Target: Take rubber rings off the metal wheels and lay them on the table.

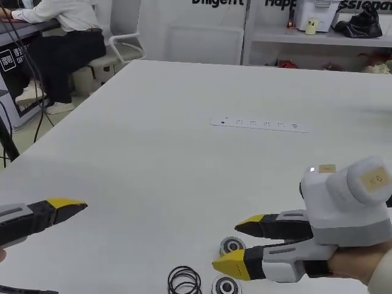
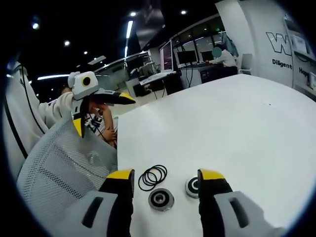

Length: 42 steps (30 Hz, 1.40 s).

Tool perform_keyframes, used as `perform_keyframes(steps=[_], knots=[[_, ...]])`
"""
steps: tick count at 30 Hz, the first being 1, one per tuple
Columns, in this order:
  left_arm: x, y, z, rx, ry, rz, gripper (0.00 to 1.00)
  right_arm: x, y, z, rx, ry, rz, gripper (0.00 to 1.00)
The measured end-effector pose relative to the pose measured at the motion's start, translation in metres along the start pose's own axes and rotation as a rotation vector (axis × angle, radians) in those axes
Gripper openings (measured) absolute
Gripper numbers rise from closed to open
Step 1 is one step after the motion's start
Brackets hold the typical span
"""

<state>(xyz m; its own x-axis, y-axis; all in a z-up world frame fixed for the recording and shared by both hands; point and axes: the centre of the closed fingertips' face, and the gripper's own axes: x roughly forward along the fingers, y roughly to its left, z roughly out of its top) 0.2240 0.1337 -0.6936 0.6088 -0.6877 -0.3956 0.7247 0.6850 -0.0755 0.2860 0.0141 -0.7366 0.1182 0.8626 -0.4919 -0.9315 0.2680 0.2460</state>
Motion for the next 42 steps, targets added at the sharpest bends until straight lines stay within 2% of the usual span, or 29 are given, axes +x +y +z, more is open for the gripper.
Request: perform_keyframes(steps=[3, 6, 9, 22, 26, 31, 42], knots=[[0.0, 0.0, 0.001, 0.003, 0.0, -0.007, 1.0, -0.006, 0.001, 0.0, -0.012, 0.005, -0.003, 0.55], [0.001, 0.0, 0.002, 0.006, 0.0, -0.011, 1.0, -0.014, -0.002, -0.002, -0.027, 0.01, -0.022, 0.68], [0.002, -0.001, 0.004, 0.01, -0.003, -0.016, 1.0, -0.023, -0.003, -0.003, -0.028, 0.01, -0.037, 0.76], [0.007, -0.005, 0.008, 0.029, 0.002, -0.046, 1.0, -0.064, -0.006, -0.022, -0.017, 0.035, -0.087, 0.91], [0.008, -0.004, 0.011, 0.033, -0.005, -0.051, 1.0, -0.076, -0.005, -0.031, -0.009, 0.045, -0.105, 0.94], [0.01, -0.006, 0.01, 0.033, -0.003, -0.06, 1.0, -0.089, -0.009, -0.044, 0.015, 0.045, -0.147, 0.92], [0.011, -0.006, 0.004, 0.027, 0.007, -0.064, 1.0, -0.101, -0.005, -0.068, 0.09, 0.039, -0.189, 0.92]])
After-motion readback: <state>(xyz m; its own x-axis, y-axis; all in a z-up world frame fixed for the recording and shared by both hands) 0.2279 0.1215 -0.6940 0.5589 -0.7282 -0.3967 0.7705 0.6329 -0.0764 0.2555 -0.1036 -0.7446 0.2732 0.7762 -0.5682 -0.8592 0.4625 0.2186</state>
